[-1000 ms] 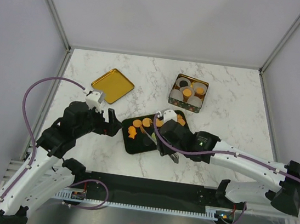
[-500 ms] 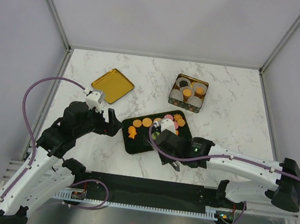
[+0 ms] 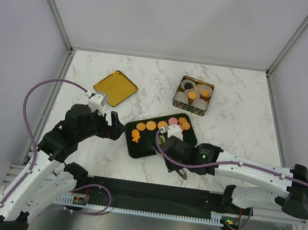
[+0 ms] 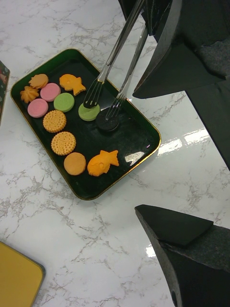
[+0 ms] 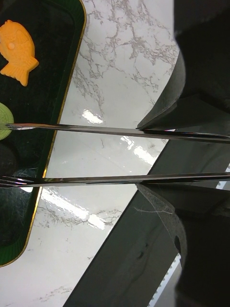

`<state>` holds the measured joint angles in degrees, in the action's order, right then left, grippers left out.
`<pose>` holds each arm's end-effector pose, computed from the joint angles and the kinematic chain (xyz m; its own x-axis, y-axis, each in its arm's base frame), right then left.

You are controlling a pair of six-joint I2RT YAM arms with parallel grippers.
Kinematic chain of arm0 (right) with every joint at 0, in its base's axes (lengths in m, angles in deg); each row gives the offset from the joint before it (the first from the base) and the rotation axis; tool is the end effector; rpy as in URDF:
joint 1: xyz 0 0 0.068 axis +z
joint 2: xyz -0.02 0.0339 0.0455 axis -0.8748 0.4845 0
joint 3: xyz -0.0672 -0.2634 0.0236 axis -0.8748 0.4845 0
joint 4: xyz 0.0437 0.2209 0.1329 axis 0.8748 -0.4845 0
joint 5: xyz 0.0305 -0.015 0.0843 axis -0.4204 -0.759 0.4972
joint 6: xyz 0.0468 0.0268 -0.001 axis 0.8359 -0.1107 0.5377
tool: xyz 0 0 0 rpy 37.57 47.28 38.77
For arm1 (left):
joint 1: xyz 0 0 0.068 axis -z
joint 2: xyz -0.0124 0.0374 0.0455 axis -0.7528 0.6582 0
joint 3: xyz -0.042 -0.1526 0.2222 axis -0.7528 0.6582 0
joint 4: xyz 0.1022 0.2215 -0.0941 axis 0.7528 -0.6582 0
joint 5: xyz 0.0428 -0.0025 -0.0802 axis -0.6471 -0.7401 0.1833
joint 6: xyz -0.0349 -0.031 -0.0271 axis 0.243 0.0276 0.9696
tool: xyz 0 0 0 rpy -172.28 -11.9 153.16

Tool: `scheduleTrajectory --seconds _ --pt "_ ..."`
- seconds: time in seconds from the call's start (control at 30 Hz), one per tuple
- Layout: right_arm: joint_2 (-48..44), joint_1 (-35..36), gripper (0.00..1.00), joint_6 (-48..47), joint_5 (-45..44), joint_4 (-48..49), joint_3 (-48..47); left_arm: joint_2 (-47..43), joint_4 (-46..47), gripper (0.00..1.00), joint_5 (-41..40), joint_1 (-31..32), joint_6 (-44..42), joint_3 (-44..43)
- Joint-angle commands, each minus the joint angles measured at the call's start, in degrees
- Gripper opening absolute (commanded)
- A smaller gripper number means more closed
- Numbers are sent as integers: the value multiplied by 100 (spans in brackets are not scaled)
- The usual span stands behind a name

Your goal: Pack the cookies

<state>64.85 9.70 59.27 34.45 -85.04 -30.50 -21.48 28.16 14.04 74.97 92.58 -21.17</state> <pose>0.0882 0.2200 0.2576 -0.7186 -0.4043 -0.5659 -0.5374 0.8393 0.0828 0.1218 -0.0628 0.3031 -0.5819 -0.0685 -0.8104 0.3328 0.8891 -0.3141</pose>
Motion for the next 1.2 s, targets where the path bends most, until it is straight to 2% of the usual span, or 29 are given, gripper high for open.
scheduleTrajectory --seconds 0.0,1.17 --pt "-98 47 52 90 64 158 32 -15 131 100 -104 24 145 -15" --pt "112 135 54 143 100 334 41 -59 131 100 -87 24 145 -15"
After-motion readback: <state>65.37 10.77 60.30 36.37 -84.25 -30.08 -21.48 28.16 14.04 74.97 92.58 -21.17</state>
